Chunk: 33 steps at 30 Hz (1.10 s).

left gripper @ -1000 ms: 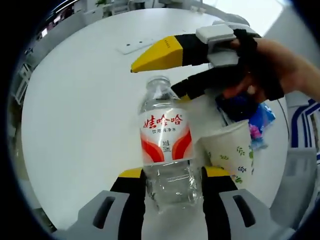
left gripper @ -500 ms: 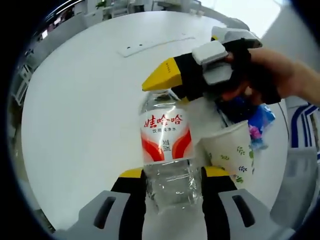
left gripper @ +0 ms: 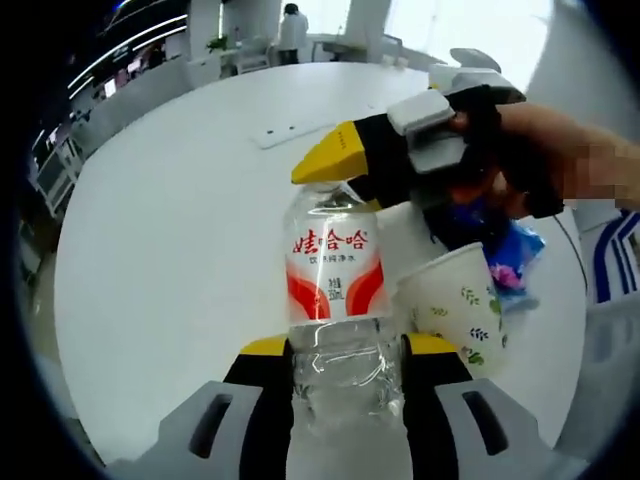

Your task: Arrange the tabletop items into an orderly group along one side of the table until the central work area is clear of visible clutter.

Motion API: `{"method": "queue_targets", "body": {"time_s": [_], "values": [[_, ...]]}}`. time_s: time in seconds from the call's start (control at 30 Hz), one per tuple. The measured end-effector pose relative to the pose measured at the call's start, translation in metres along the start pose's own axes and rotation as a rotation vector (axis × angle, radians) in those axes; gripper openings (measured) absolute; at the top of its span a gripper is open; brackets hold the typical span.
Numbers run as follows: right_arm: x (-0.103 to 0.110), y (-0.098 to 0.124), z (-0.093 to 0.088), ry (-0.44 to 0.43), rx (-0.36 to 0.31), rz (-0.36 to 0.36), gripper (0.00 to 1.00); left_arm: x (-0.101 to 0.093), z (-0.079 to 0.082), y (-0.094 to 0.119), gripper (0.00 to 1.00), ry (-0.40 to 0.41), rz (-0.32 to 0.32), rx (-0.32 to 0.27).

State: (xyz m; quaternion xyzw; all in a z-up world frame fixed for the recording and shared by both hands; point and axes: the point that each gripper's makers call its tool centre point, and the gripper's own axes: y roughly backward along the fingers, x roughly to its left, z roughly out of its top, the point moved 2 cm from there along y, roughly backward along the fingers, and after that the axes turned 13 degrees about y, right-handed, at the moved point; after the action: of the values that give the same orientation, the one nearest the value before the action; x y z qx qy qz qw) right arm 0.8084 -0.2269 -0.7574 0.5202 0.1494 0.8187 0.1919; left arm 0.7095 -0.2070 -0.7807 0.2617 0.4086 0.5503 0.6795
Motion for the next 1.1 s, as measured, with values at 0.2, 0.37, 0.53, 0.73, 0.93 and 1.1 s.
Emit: {"method": "queue_targets", "body": {"time_s": [0.2,0.37,0.53,0.73,0.93,1.1], "values": [[0.017,0.008,0.002,0.119,-0.034,0.007,0.19,-0.005,-0.003,0.008,0.38,0.000,0.019,-0.095],[0.034,0.014,0.001,0.243,-0.049,0.015,0.19,-0.010,-0.006,0.015,0.38,0.015,0.050,-0.198],[0.058,0.019,-0.004,0.416,-0.068,0.033,0.19,-0.012,-0.012,0.023,0.38,0.043,0.083,-0.280],[0.082,0.024,-0.016,0.578,-0.080,0.063,0.18,-0.012,-0.019,0.032,0.37,0.067,0.142,-0.364],[0.106,0.030,-0.030,0.750,-0.094,0.089,0.18,-0.011,-0.025,0.038,0.37,0.119,0.195,-0.450],[0.126,0.037,-0.045,0.874,-0.106,0.115,0.18,-0.012,-0.030,0.047,0.37,0.171,0.234,-0.511]]}}
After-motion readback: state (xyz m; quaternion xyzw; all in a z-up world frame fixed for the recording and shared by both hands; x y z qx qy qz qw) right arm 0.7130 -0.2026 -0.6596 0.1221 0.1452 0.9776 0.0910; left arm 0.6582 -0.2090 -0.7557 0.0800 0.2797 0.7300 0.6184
